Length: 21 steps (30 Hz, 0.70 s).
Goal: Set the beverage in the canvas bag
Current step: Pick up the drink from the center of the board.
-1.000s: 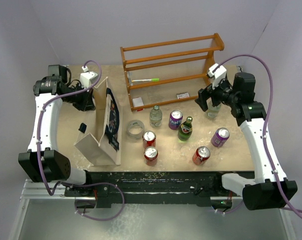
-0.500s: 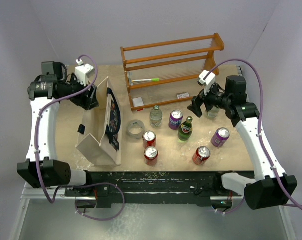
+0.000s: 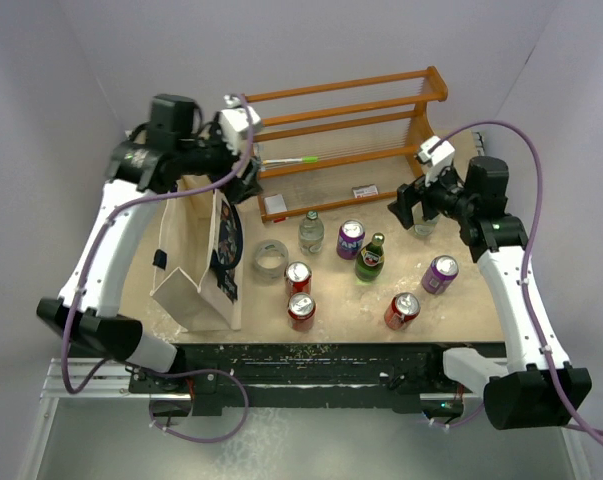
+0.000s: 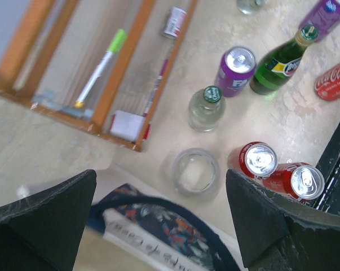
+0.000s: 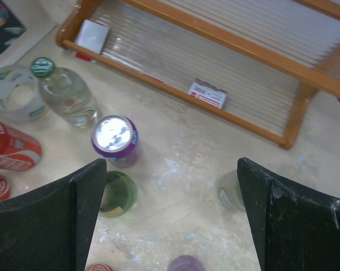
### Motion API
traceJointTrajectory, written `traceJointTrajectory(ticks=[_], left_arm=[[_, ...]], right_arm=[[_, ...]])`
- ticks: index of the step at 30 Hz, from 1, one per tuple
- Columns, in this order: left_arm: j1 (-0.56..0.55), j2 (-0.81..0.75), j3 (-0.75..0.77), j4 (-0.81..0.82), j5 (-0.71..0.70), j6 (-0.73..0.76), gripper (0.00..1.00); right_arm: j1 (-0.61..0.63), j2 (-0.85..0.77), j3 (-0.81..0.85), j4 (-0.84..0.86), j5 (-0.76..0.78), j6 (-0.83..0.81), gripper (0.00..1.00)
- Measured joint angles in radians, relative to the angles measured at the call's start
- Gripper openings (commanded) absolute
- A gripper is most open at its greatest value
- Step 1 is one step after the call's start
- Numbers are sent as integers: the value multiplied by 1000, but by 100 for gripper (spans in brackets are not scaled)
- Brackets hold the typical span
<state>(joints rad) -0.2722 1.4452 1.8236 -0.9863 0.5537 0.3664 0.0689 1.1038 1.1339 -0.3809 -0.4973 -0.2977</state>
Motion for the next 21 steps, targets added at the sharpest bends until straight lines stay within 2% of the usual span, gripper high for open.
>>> traceJointTrajectory(ticks=[6, 11, 21], left_arm=[[-192, 172, 0, 32, -90, 9, 100], [-281, 273, -18, 61, -122, 11, 100], [-392, 214, -319, 106, -97, 90, 99]], right_arm=[[-123, -48, -18, 14, 0, 27, 99], [-142, -84, -35, 27, 8, 27, 100], [-168, -90, -63, 38, 8, 34, 100]])
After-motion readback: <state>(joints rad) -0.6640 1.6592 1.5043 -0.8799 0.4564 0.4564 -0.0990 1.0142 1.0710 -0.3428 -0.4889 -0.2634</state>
